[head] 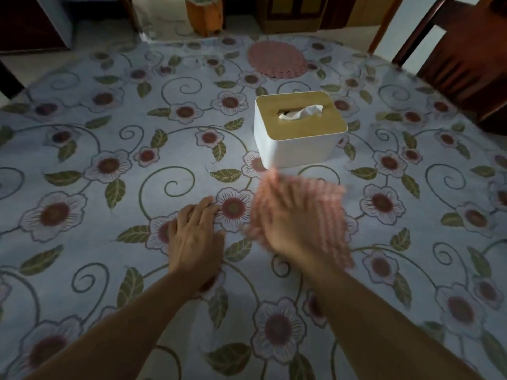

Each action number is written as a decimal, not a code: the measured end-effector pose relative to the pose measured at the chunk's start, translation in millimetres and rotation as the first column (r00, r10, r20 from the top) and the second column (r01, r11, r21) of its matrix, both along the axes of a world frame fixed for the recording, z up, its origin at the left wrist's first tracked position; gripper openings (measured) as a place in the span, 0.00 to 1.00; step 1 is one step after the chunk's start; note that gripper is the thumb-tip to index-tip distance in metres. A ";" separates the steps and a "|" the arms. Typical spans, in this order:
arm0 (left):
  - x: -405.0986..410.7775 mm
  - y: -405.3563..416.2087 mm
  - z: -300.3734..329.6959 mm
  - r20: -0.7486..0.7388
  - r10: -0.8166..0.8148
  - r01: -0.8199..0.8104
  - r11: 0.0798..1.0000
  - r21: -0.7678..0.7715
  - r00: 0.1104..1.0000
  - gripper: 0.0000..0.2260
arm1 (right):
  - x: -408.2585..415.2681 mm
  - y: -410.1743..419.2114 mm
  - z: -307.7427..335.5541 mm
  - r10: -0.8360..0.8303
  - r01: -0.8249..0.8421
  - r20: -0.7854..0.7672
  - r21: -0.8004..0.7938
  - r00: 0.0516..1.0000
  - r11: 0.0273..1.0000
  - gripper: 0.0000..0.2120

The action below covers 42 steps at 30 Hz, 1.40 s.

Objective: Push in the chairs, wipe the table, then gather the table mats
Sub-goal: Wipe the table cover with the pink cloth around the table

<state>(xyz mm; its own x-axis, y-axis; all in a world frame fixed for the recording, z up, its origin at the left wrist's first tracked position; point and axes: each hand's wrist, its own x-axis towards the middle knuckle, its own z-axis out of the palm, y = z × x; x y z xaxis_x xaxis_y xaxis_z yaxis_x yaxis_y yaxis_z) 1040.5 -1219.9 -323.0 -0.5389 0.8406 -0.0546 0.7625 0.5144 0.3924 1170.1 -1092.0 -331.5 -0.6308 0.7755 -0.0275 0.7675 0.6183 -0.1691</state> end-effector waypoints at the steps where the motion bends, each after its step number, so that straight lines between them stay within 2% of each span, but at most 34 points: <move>1: 0.4 -0.7 0.6 0.011 0.004 -0.004 1.000 0.000 1.000 0.25 | 0.7 -14.2 -1.3 0.141 -0.141 0.002 0.033 0.990 0.990 0.31; 3: 3.7 0.5 4.2 0.012 -0.006 0.006 1.000 -0.012 1.000 0.26 | 19.1 -30.5 -4.9 0.360 -0.359 0.001 0.073 0.933 0.931 0.28; 5: 12.2 3.6 7.1 -0.014 -0.044 0.043 0.997 -0.065 0.999 0.25 | 53.3 -26.6 -8.5 0.388 -0.388 0.007 0.075 0.921 0.919 0.27; 6: 18.5 5.5 7.6 -0.025 -0.069 0.066 0.994 -0.090 0.997 0.24 | 74.3 -19.3 -10.0 0.313 -0.314 0.023 0.117 0.949 0.942 0.26; 8: 32.3 10.2 9.6 -0.022 -0.085 0.083 0.991 -0.102 0.996 0.24 | 119.7 3.9 -12.7 0.023 -0.028 0.031 0.169 0.999 0.985 0.29; 10: 47.4 15.5 11.7 -0.002 -0.090 0.090 0.990 -0.110 0.996 0.24 | 159.7 21.6 -11.9 -0.299 0.293 0.047 0.110 0.953 0.950 0.30; 12: 65.6 18.6 11.1 -0.012 -0.141 0.138 0.980 -0.145 0.990 0.25 | 178.5 19.4 -11.4 -0.427 0.423 0.073 0.064 0.901 0.904 0.32; 14: 86.4 20.9 10.8 -0.032 -0.195 0.189 0.972 -0.141 0.980 0.23 | 177.1 -5.8 -9.8 -0.341 0.338 0.087 0.053 0.936 0.940 0.38; 16: 109.8 21.8 10.9 -0.051 -0.225 0.219 0.969 -0.113 0.973 0.23 | 170.5 -49.0 -5.6 -0.169 0.169 0.077 0.010 0.983 0.986 0.43; 19: 156.3 24.4 12.6 -0.044 -0.270 0.264 0.958 -0.107 0.962 0.22 | 188.2 -100.6 -2.9 0.047 -0.049 -0.036 -0.078 0.998 0.996 0.30; 21: 184.5 24.0 13.4 -0.030 -0.281 0.277 0.955 -0.105 0.959 0.22 | 212.1 -106.4 -3.1 0.135 -0.141 -0.062 -0.095 0.989 0.985 0.28; 23: 208.6 23.5 13.9 -0.028 -0.266 0.262 0.959 -0.105 0.963 0.20 | 240.9 -88.7 1.0 0.159 -0.164 -0.067 -0.066 0.985 0.984 0.28; 25: 234.0 24.7 14.1 -0.017 -0.228 0.225 0.969 -0.102 0.974 0.19 | 286.1 -57.6 2.1 0.071 -0.072 -0.032 -0.041 0.997 0.997 0.28; 27: 261.0 25.7 15.7 -0.024 -0.216 0.213 0.973 -0.090 0.976 0.19 | 348.5 -22.2 0.0 -0.073 0.069 0.053 0.060 0.996 0.996 0.27; 29: 288.7 27.4 15.2 -0.033 -0.221 0.217 0.971 -0.098 0.975 0.20 | 416.6 8.4 -4.3 -0.242 0.232 0.143 0.084 0.960 0.969 0.28; 31: 318.3 27.6 15.8 -0.035 -0.213 0.208 0.972 -0.107 0.976 0.21 | 467.2 23.0 -6.2 -0.396 0.393 0.178 0.053 0.901 0.918 0.33; 33: 339.8 27.7 17.7 -0.023 -0.199 0.195 0.974 -0.113 0.980 0.22 | 473.8 18.0 -5.3 -0.433 0.435 0.183 0.033 0.883 0.900 0.41; 35: 367.2 25.4 20.4 -0.019 -0.180 0.176 0.975 -0.133 0.983 0.22 | 469.8 -10.6 -2.7 -0.338 0.342 0.150 -0.004 0.929 0.940 0.48; 36: 375.7 23.9 20.4 -0.018 -0.183 0.179 0.974 -0.136 0.983 0.22 | 462.6 -32.8 -2.7 -0.242 0.250 0.130 -0.050 0.962 0.967 0.48; 38: 395.6 21.0 20.8 -0.021 -0.195 0.192 0.975 -0.109 0.981 0.22 | 461.5 -82.6 1.6 -0.004 0.013 0.064 -0.144 0.998 0.989 0.41; 40: 409.9 20.8 20.4 -0.024 -0.199 0.195 0.974 -0.118 0.980 0.21 | 473.4 -119.2 0.8 0.228 -0.225 -0.001 -0.164 0.974 0.960 0.31; 42: 419.6 23.9 20.8 -0.026 -0.177 0.171 0.974 -0.150 0.984 0.22 | 493.3 -121.8 -3.1 0.358 -0.359 -0.035 -0.126 0.933 0.925 0.30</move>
<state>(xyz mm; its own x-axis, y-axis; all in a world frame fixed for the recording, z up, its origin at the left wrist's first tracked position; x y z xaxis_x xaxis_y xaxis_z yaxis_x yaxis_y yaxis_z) 1460.1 -1196.0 -302.2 -0.3893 0.9060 -0.1664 0.8587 0.4223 0.2905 1663.4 -1213.8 -334.6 -0.8668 0.4879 -0.1027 0.4963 0.8244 -0.2722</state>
